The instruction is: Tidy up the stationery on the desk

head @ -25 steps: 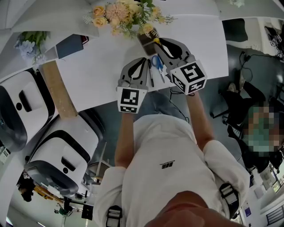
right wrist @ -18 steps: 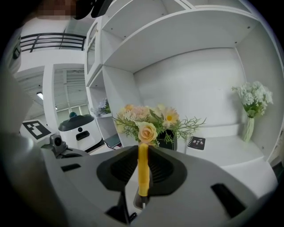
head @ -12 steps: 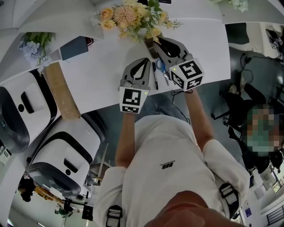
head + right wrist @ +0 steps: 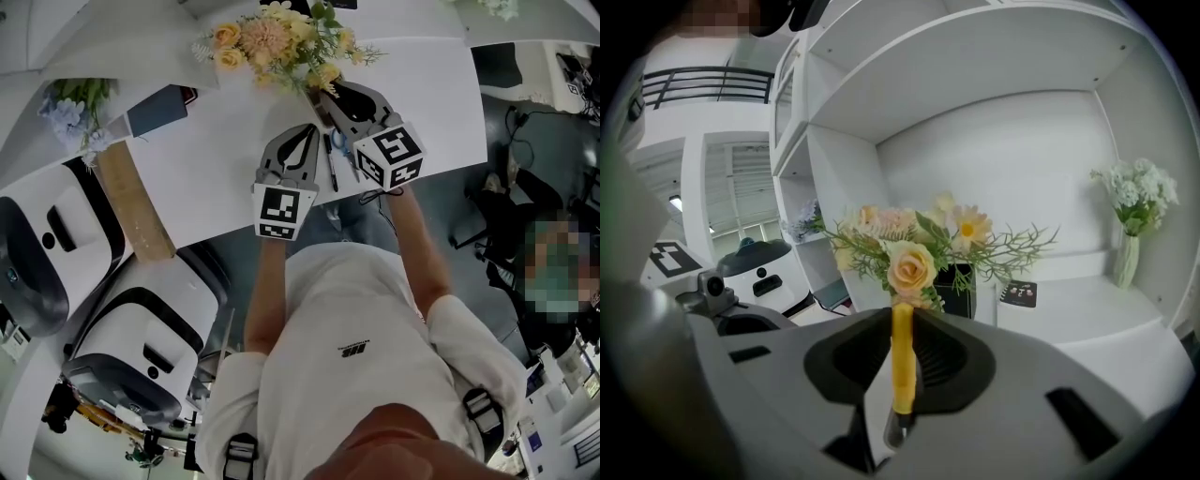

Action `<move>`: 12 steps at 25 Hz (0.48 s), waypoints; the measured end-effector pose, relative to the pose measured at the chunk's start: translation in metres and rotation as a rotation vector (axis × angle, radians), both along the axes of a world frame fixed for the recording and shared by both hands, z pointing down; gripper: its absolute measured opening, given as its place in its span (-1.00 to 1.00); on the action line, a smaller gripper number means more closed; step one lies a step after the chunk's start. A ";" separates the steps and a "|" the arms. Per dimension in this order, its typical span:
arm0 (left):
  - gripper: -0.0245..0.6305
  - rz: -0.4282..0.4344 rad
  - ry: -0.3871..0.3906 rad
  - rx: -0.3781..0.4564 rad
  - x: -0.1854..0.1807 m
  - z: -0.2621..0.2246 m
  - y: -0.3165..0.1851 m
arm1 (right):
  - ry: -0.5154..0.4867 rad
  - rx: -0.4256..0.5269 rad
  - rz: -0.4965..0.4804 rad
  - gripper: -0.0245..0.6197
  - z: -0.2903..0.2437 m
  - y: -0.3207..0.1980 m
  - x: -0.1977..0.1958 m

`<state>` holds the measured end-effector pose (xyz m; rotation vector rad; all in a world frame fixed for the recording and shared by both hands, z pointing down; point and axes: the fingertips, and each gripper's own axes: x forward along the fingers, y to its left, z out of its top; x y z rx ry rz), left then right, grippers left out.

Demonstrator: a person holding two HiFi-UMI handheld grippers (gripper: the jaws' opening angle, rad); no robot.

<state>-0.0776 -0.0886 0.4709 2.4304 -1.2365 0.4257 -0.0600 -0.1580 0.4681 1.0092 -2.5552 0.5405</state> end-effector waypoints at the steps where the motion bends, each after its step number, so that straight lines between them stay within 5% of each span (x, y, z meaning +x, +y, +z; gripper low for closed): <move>1: -0.93 0.001 0.000 -0.002 0.000 0.000 0.000 | 0.008 -0.006 -0.007 -0.76 0.004 0.002 -0.002; 12: -0.93 -0.036 -0.023 -0.018 0.003 0.005 0.004 | 0.087 0.002 -0.082 -0.61 0.016 0.022 0.007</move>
